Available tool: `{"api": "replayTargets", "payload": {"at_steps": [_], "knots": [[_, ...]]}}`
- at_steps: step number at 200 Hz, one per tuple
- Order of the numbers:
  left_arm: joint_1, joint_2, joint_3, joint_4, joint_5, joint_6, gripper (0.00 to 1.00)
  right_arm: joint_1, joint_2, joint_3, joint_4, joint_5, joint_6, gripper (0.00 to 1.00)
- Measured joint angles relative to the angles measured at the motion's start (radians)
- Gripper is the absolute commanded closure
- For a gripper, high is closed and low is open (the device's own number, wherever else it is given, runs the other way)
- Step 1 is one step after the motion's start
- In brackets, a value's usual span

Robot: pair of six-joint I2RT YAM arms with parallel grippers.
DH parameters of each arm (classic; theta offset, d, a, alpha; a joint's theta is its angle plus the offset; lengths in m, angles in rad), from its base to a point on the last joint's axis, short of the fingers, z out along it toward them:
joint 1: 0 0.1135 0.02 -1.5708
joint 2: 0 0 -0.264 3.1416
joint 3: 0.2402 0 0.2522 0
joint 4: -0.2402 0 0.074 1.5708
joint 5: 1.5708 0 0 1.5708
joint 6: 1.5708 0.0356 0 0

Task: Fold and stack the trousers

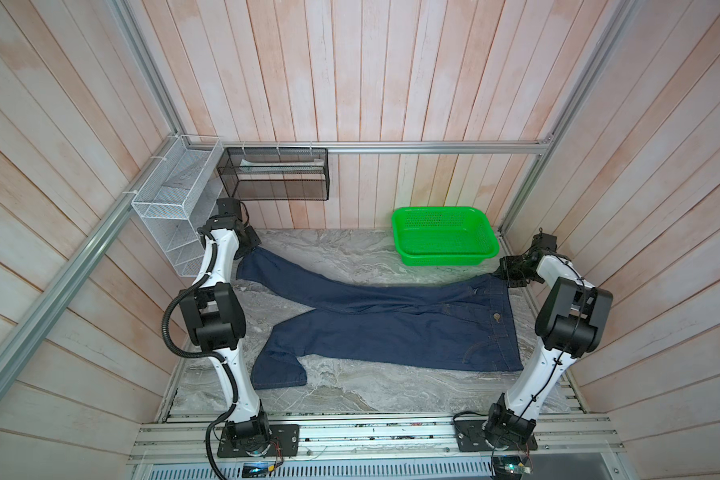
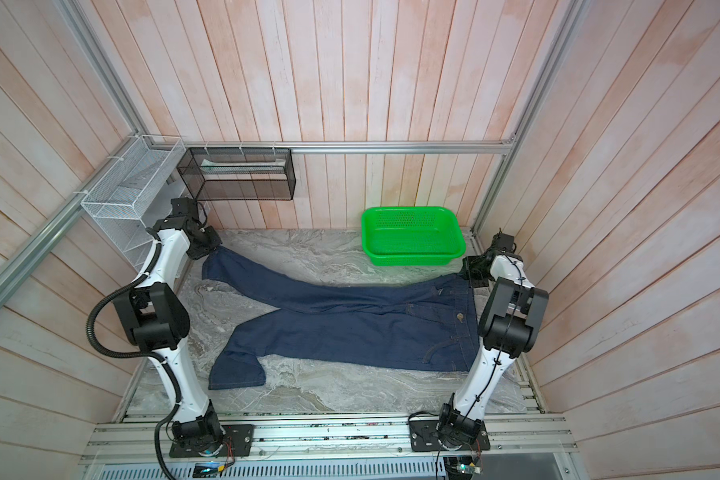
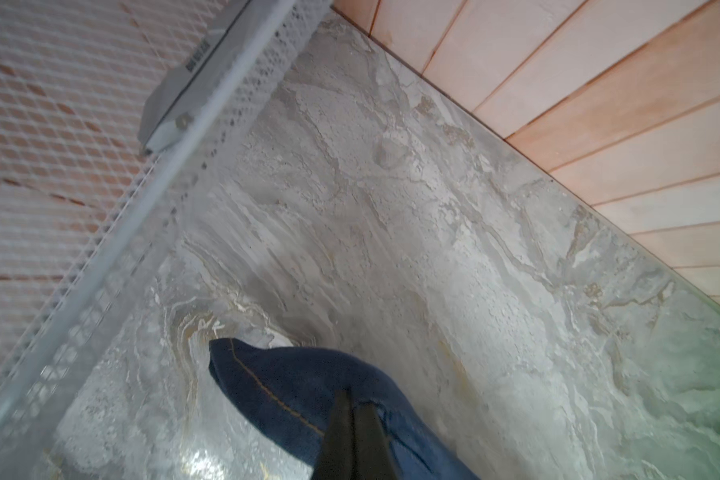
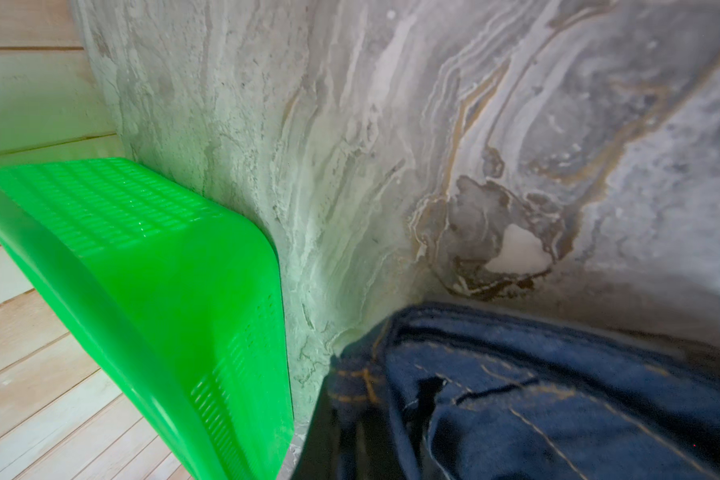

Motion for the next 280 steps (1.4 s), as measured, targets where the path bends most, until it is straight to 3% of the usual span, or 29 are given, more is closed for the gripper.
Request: {"api": "replayTargets", "payload": {"at_steps": [43, 88, 105, 124, 185, 205, 227, 280], "knots": [[0.008, 0.164, 0.242, -0.063, 0.000, 0.005, 1.00, 0.021, 0.051, 0.078, -0.015, 0.028, 0.006, 1.00], [0.009, 0.266, 0.340, -0.098, 0.021, 0.023, 1.00, 0.048, 0.059, 0.129, -0.042, 0.072, -0.001, 0.76], [0.010, 0.274, 0.340, -0.103, 0.035, 0.027, 0.75, 0.054, 0.059, 0.139, -0.048, 0.081, -0.013, 0.69], [0.011, 0.272, 0.335, -0.098, 0.056, 0.025, 0.58, 0.056, 0.058, 0.140, -0.060, 0.093, -0.033, 0.62], [0.017, 0.190, 0.248, -0.130, 0.105, 0.005, 0.34, 0.056, -0.055, 0.183, -0.190, 0.188, -0.130, 0.52], [0.016, 0.116, 0.171, -0.144, 0.104, 0.003, 0.32, 0.056, -0.140, 0.188, -0.217, 0.219, -0.164, 0.51], [0.022, -0.082, 0.008, -0.076, 0.102, 0.005, 0.32, 0.055, -0.234, 0.161, -0.228, 0.238, -0.198, 0.52], [-0.041, -0.665, -0.524, 0.089, 0.089, -0.006, 0.32, 0.122, -0.465, -0.198, -0.196, 0.225, -0.240, 0.56]]}}
